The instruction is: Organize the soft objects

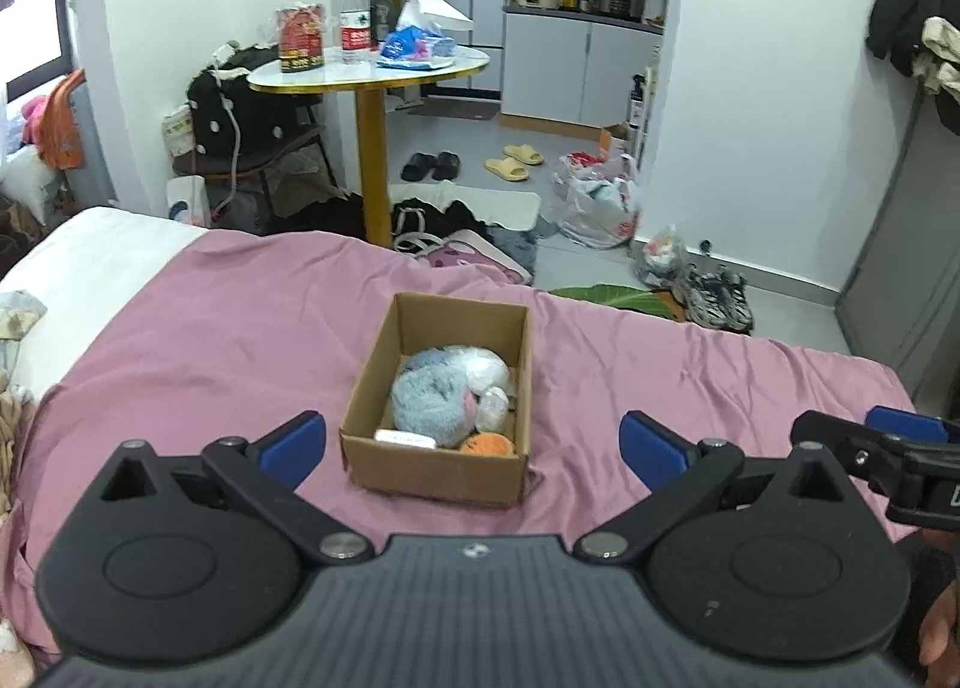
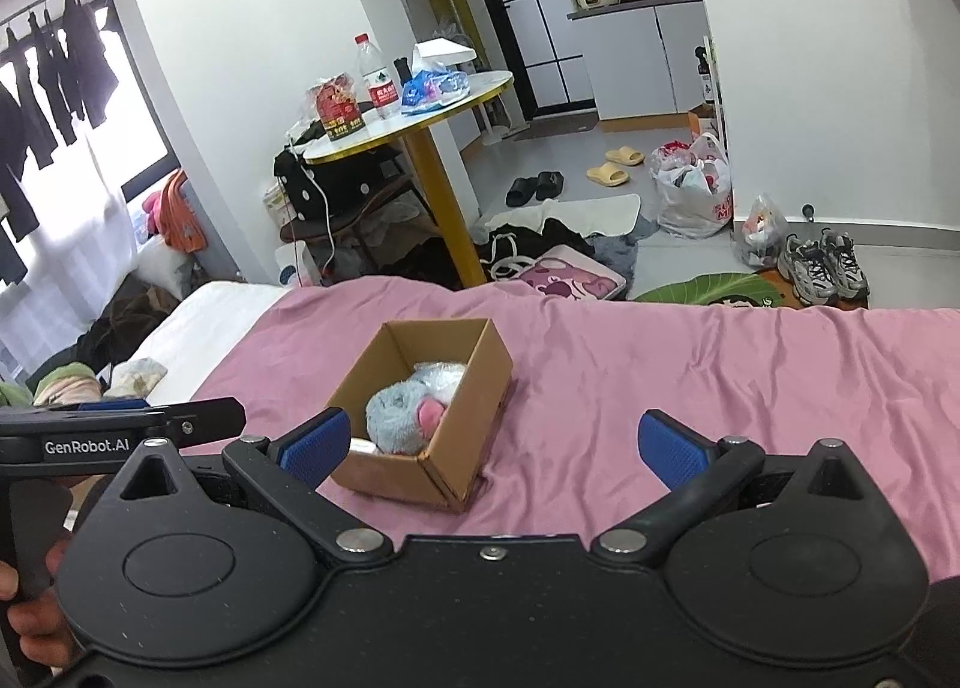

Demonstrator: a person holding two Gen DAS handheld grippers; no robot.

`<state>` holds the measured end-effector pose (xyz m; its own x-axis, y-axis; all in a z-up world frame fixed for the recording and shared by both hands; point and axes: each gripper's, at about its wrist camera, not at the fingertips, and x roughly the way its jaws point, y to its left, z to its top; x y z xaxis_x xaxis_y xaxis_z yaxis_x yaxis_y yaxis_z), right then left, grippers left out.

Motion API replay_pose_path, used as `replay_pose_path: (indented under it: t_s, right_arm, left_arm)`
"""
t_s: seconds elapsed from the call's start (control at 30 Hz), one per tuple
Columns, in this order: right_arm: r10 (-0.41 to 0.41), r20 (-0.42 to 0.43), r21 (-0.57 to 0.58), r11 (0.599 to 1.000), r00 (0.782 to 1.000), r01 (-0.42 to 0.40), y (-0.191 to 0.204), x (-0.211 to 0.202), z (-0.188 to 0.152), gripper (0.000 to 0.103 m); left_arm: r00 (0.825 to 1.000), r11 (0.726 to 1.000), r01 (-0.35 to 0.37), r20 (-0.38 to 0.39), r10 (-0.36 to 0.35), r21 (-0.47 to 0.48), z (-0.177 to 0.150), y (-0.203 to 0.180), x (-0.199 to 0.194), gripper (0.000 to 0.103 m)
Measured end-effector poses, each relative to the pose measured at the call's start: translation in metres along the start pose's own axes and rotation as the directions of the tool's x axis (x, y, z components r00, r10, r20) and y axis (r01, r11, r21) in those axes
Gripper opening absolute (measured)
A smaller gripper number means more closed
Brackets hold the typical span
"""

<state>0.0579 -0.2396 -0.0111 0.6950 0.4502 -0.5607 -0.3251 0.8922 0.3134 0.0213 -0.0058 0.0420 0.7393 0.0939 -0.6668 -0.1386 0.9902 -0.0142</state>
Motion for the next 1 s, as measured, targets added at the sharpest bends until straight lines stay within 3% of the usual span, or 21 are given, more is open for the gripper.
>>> replay_pose_path:
  t_s: [0.1,1.0]
  right_arm:
    - [0.0,-0.01,-0.007,1.0,1.0,0.0,0.0,-0.006,-0.003,0.103]
    - [0.003,-0.062,-0.087,0.996,0.998,-0.009,0.016,-0.025,-0.024,0.103]
  left_arm:
    - [1.0,1.0,0.002,0.007,-0.002,0.031,-0.005,-0.004,-0.006,0.103]
    - [1.0,1.0,0.007,0.006,-0.007,0.01,-0.035,0.008,-0.024,0.103]
